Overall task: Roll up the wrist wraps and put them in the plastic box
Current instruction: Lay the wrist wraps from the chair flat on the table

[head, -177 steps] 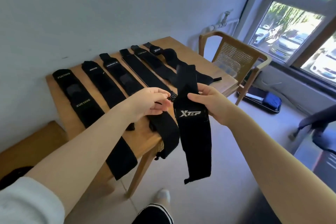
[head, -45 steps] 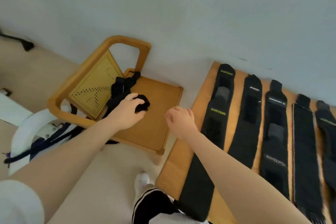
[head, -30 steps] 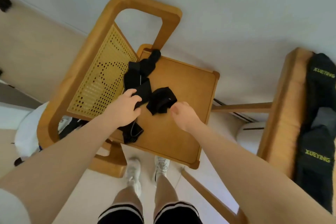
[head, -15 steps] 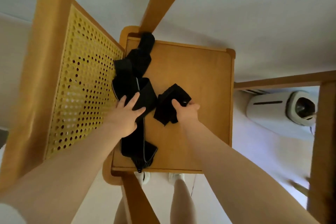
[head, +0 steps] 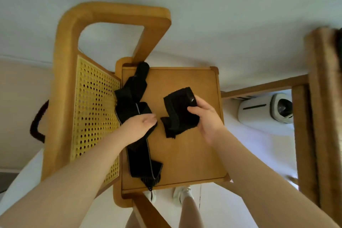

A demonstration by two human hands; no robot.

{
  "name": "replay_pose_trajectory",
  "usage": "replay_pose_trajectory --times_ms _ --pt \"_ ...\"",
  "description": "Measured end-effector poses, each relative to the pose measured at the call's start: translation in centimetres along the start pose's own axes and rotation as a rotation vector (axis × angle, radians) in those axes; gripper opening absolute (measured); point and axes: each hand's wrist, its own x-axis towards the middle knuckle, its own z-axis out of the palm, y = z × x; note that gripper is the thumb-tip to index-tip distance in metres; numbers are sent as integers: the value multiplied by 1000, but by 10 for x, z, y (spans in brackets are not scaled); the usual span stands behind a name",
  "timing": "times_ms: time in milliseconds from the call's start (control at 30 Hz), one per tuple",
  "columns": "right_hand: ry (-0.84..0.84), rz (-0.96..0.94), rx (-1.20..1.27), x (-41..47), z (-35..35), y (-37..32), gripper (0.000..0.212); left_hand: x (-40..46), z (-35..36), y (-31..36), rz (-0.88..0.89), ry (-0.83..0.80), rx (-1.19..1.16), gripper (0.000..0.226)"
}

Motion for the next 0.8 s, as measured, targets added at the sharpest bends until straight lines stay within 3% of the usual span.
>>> replay_pose_trajectory --times_ms 167,267,367,433,500,667,800 --pt "-216 -175 -84 -62 -7 -65 44 -50 -15 82 8 -141 -996 64" --pt "-330 -230 -136 -103 -16 -97 46 -71 -22 123 22 -179 -1220 71" --pt "-416 -271 -296 -135 -33 -110 48 -95 -25 163 13 -36 -1322 49" --pt "-397 -246 -412 -149 -46 -109 46 -110 -26 182 38 90 -1306 26" --pt "-336 -210 -477 -162 -56 -105 44 -125 -24 198 138 111 -1221 16" --pt "-318 -169 -416 -193 -69 -116 52 -174 -9 243 364 76 -1086 19" --pt "-318 -193 -222 -229 -88 -124 35 -207 28 274 510 -25 -984 26"
